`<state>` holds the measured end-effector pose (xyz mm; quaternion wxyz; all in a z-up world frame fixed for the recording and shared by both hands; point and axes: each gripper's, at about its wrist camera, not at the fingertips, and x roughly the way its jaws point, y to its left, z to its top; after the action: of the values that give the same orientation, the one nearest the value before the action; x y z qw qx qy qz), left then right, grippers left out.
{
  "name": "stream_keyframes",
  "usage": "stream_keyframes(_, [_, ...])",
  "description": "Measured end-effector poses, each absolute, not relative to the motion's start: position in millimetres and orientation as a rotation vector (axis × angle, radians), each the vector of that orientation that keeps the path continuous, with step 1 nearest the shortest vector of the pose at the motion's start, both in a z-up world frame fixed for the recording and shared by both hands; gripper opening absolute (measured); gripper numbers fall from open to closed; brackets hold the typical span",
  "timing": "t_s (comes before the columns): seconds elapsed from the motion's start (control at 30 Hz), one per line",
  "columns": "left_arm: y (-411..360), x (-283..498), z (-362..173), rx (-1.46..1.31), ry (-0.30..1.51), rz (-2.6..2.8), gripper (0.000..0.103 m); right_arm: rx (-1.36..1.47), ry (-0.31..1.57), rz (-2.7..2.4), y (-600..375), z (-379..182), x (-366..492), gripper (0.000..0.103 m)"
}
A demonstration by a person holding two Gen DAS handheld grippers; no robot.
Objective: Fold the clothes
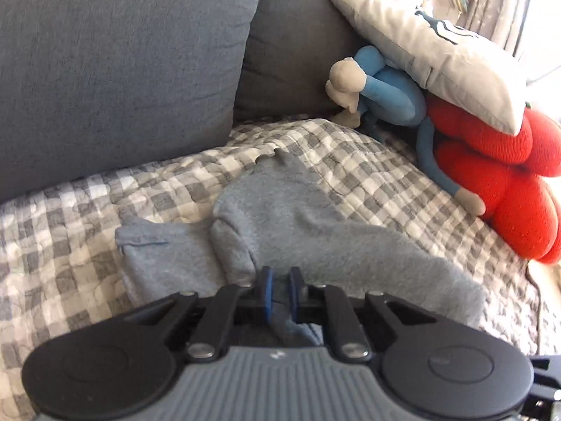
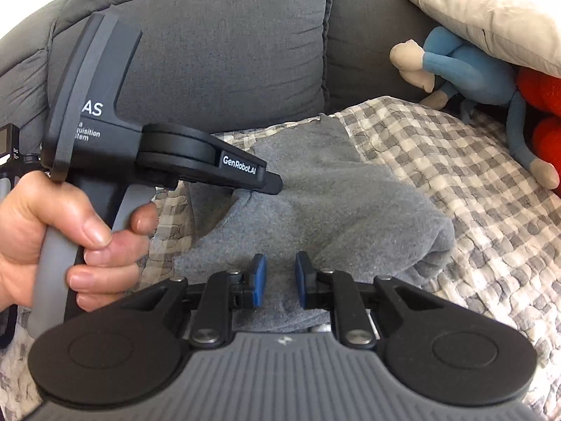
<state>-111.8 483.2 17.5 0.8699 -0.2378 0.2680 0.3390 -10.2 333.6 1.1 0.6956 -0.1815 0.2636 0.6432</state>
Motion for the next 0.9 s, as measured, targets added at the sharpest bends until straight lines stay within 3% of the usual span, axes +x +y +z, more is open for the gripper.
stream_keyframes(0.27, [474.1, -110.1, 8.6, -0.432, 0.507, 0.731, 0.010, -0.348, 0.485, 1.341, 337.5, 35.6, 4.6, 0.019])
stream_keyframes(0.3, [473.9, -110.5, 8.8, -0.432, 0.507, 0.729, 0.010, -0.341, 0.520, 1.307, 341.1, 28.1, 13.9, 0.023])
stream_keyframes(0.57, [468.3, -114.3, 16.7, -0.427, 0.529, 0.716, 0.010, -0.342, 0.665, 1.230, 347.9, 14.8, 40.3, 0.015])
stream_keyframes(0.6, [464.7, -115.1, 20.9, -0.422, 0.538, 0.720, 0.011, -0.346, 0.651, 1.236, 347.3, 12.6, 39.0, 0.015])
stream_keyframes(0.63, [458.7, -117.7, 26.4, -0.410, 0.547, 0.720, 0.021, -0.350, 0.636, 1.242, 346.7, 10.5, 37.7, 0.016])
stream_keyframes(0.67, [451.9, -122.0, 31.2, -0.403, 0.548, 0.713, 0.042, -0.323, 0.660, 1.251, 345.2, 11.1, 42.9, 0.016])
stream_keyframes(0.7, [446.9, -125.7, 33.3, -0.406, 0.543, 0.702, 0.049, -0.295, 0.685, 1.260, 343.7, 11.7, 48.2, 0.016])
stream_keyframes(0.83, [438.5, -128.8, 12.9, -0.453, 0.587, 0.679, 0.050, -0.209, 0.703, 1.285, 341.3, 23.3, 54.6, 0.019])
stream_keyframes(0.9, [428.1, -127.3, 4.3, -0.372, 0.575, 0.686, 0.050, -0.223, 0.661, 1.315, 347.1, 30.3, 47.4, 0.026])
